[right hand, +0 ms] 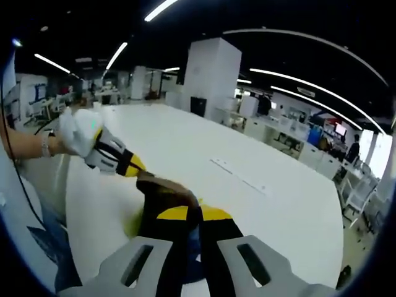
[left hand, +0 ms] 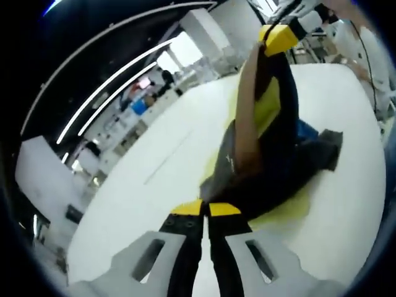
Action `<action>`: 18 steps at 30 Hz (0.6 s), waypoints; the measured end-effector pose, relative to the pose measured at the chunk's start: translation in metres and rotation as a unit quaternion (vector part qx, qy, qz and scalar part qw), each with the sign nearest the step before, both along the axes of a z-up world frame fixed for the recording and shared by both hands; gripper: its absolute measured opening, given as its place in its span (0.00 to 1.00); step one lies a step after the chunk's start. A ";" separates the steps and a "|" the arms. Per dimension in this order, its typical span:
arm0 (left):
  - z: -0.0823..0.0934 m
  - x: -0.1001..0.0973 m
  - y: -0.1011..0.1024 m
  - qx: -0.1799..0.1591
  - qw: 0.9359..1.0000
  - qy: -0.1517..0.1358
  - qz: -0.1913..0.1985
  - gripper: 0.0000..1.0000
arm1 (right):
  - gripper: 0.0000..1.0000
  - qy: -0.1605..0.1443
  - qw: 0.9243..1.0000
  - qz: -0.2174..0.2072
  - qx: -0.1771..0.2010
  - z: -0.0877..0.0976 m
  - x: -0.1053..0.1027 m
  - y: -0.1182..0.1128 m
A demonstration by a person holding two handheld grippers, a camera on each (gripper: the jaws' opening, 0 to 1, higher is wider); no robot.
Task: Fold the garment on the visible template until the final outline fits inside the template.
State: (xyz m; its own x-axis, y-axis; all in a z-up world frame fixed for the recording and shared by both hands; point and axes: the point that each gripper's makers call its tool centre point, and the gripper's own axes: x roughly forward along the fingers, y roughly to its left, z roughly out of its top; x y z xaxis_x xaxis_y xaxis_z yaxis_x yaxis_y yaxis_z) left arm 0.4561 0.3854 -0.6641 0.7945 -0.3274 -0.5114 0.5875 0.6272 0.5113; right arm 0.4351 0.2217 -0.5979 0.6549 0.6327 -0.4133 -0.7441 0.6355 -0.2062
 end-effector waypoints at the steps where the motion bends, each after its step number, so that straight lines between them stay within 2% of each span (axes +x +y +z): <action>1: 0.003 0.000 0.001 -0.005 1.000 0.001 0.004 0.00 | 0.05 0.002 1.000 0.000 -0.001 -0.001 -0.001 0.000; 7: 0.020 -0.003 0.006 -0.006 1.000 0.000 0.003 0.00 | 0.05 0.027 1.000 -0.006 -0.006 -0.008 -0.010 -0.004; 10: 0.028 -0.007 0.004 0.002 1.000 0.001 -0.009 0.00 | 0.05 0.022 0.999 0.000 -0.030 -0.009 -0.014 -0.004; 18: 0.055 -0.018 0.009 0.017 0.999 0.008 -0.025 0.00 | 0.04 0.022 0.999 0.005 -0.031 0.007 -0.018 -0.002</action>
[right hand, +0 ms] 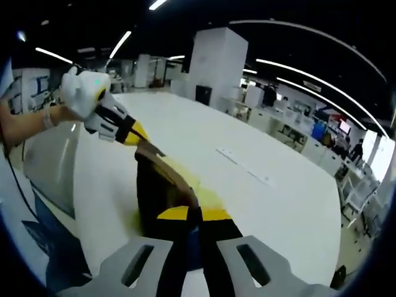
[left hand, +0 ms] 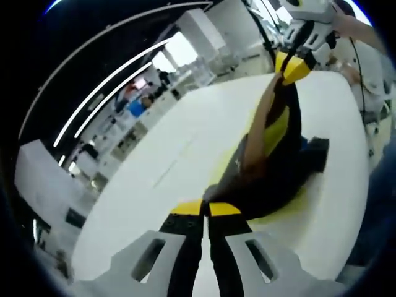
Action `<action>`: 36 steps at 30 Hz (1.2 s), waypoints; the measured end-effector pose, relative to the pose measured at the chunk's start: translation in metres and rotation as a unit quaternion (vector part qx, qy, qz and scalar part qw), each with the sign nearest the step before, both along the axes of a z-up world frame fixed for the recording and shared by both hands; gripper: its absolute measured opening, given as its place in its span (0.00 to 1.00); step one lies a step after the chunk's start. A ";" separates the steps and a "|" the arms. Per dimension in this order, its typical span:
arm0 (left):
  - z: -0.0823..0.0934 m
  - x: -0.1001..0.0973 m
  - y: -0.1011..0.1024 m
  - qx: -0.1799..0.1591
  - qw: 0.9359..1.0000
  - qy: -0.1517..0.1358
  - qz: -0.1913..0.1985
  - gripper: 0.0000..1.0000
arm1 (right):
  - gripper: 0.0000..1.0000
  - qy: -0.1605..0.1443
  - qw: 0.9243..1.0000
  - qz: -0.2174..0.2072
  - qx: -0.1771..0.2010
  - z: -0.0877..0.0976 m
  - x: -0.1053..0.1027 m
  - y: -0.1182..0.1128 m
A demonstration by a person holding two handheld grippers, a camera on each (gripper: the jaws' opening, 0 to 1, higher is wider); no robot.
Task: Fold the garment on the visible template until the final outline fits inside the template.
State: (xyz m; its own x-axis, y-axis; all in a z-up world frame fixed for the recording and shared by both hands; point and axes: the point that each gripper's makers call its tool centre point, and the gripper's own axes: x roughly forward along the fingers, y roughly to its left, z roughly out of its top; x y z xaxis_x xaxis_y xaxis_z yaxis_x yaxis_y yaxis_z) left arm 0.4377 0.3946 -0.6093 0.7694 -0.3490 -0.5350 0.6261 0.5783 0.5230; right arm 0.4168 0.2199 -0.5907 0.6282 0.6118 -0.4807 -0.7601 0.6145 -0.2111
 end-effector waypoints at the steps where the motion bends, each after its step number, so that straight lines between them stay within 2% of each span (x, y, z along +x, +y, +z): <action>1: 0.003 -0.001 0.001 0.001 1.000 0.000 -0.001 0.00 | 0.04 -0.002 1.000 0.000 -0.001 0.002 0.000 0.000; 5: 0.012 -0.004 0.002 -0.006 1.000 0.003 -0.001 0.00 | 0.04 -0.011 1.000 0.003 -0.006 0.007 -0.002 0.003; 8: 0.018 -0.006 0.001 0.001 1.000 0.001 -0.007 0.00 | 0.04 -0.015 1.000 0.009 -0.015 0.010 -0.005 0.006; 15: 0.032 -0.006 0.004 0.003 1.000 -0.006 -0.019 0.00 | 0.04 -0.043 0.998 0.028 -0.039 0.023 -0.006 0.009; 21: 0.047 -0.009 0.007 -0.012 1.000 -0.009 -0.027 0.00 | 0.04 -0.038 0.998 0.036 -0.034 0.031 -0.007 0.018; 28: 0.061 -0.010 0.017 0.000 0.999 -0.014 -0.029 0.00 | 0.04 -0.047 0.997 0.048 -0.038 0.045 -0.007 0.028; 36: 0.070 -0.013 0.024 0.014 0.999 -0.012 -0.031 0.00 | 0.03 -0.041 0.997 0.062 -0.036 0.054 -0.012 0.031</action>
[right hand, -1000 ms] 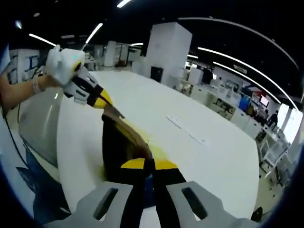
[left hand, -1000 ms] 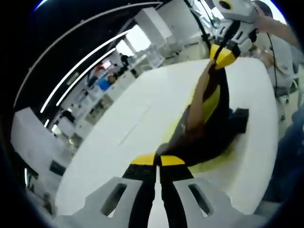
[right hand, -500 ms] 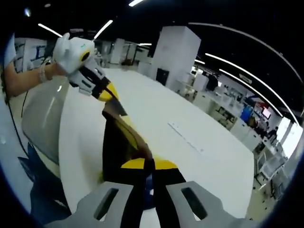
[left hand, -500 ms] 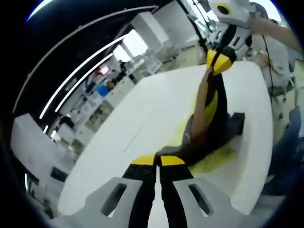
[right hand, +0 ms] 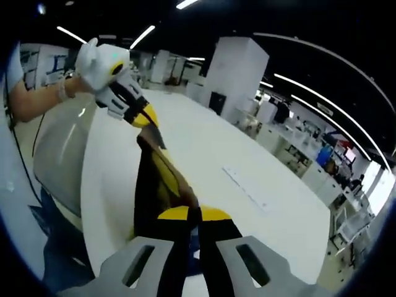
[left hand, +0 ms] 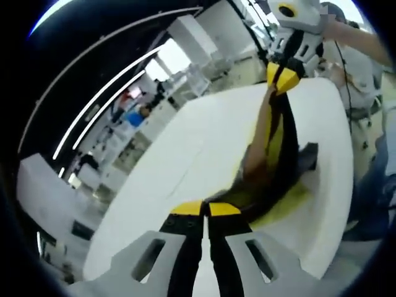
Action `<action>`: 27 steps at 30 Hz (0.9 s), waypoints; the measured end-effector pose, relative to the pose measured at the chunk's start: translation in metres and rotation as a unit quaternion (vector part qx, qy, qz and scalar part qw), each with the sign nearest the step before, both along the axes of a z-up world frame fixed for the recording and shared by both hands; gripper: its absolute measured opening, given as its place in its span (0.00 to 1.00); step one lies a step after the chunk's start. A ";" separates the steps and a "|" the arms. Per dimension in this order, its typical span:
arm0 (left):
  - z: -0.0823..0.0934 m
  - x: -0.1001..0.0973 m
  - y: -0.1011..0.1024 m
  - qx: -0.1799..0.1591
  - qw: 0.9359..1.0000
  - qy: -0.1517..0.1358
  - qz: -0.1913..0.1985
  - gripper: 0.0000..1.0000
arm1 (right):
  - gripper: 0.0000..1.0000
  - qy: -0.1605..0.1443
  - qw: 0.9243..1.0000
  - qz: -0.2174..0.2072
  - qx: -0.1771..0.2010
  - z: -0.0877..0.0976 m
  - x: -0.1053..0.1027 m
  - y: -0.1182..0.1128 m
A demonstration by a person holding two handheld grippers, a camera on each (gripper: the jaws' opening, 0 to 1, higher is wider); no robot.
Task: Fold the garment on the visible template until the final outline fits inside the template.
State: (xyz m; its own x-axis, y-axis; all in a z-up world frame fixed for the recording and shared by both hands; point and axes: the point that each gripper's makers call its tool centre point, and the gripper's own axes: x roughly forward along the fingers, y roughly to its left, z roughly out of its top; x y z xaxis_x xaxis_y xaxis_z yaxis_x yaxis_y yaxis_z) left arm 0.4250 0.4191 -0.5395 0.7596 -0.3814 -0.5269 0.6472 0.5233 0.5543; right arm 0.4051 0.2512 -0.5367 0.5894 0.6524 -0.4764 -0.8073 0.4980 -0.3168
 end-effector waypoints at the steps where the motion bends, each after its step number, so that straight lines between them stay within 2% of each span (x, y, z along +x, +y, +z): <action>1: 0.001 0.000 0.001 0.004 1.000 -0.002 0.002 0.00 | 0.03 0.002 1.000 0.003 0.000 0.003 -0.001 0.000; 4: 0.007 -0.003 0.000 0.014 1.000 -0.002 -0.002 0.00 | 0.03 -0.002 1.000 0.010 -0.013 0.010 -0.002 -0.003; 13: 0.026 -0.003 -0.005 0.016 1.000 0.004 -0.011 0.00 | 0.03 0.015 0.999 0.040 -0.026 0.026 -0.007 -0.002; 18: 0.035 -0.007 -0.005 0.001 1.000 0.023 -0.018 0.00 | 0.03 0.027 0.997 0.058 -0.031 0.033 -0.009 -0.003; 22: 0.040 -0.008 -0.001 0.017 0.999 0.031 -0.019 0.00 | 0.03 0.035 0.997 0.068 -0.031 0.037 -0.011 -0.003; 27: 0.053 -0.009 -0.004 0.017 0.999 0.041 -0.030 0.00 | 0.03 0.039 0.995 0.080 -0.037 0.046 -0.013 -0.001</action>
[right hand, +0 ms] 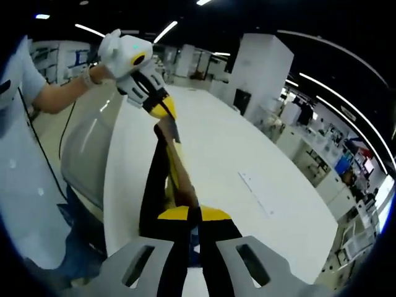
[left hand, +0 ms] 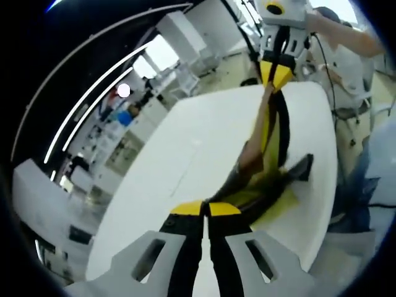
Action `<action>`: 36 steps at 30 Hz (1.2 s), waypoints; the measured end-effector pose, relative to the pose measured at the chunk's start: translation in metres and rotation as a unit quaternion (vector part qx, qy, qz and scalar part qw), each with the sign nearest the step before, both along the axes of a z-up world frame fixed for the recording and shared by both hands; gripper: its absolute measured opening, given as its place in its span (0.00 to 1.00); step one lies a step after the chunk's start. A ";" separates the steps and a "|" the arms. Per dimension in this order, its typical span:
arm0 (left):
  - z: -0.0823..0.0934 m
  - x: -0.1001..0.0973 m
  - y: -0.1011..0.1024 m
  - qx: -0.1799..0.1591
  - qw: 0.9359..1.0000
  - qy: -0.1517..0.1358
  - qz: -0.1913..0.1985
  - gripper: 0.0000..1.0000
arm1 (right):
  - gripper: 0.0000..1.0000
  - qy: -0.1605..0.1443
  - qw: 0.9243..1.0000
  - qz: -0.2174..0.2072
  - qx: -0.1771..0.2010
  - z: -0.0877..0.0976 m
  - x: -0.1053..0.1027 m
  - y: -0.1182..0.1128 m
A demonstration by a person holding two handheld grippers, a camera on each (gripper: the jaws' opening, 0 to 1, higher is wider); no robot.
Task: Fold the garment on the visible template until the final outline fits inside the template.
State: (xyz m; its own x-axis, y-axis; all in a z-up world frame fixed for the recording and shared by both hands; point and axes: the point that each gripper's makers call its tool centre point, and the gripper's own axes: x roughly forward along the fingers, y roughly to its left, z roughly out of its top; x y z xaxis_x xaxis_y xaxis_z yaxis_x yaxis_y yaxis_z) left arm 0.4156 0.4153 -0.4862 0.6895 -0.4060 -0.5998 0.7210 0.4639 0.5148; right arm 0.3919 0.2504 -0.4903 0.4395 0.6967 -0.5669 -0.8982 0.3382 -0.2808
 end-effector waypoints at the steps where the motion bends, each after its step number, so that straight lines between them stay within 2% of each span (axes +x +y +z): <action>1: 0.003 0.000 0.000 0.001 1.000 0.000 -0.001 0.00 | 0.03 -0.002 1.000 0.001 -0.003 0.002 0.000 -0.001; 12: 0.025 -0.005 -0.002 0.039 0.999 0.024 -0.025 0.00 | 0.03 -0.001 0.999 0.023 -0.024 0.030 0.002 0.000; 16: 0.034 -0.006 -0.004 0.038 0.998 0.029 -0.033 0.00 | 0.03 0.007 0.999 0.032 -0.034 0.036 -0.002 -0.001; 19: 0.040 -0.005 -0.004 0.036 0.998 0.029 -0.035 0.00 | 0.03 -0.001 0.998 0.037 -0.049 0.042 -0.002 -0.002; 23: 0.047 -0.006 -0.004 0.045 0.998 0.033 -0.041 0.00 | 0.03 0.005 0.998 0.045 -0.046 0.054 -0.003 -0.001; 27: 0.057 -0.006 -0.004 0.033 0.998 0.038 -0.042 0.00 | 0.03 -0.008 0.997 0.046 -0.056 0.064 0.001 -0.003; 33: 0.068 -0.004 -0.001 0.046 0.997 0.041 -0.042 0.00 | 0.03 -0.007 0.996 0.062 -0.061 0.076 -0.003 0.000; 36: 0.075 -0.002 0.000 0.052 0.997 0.039 -0.041 0.00 | 0.03 -0.016 0.996 0.062 -0.067 0.082 -0.001 -0.001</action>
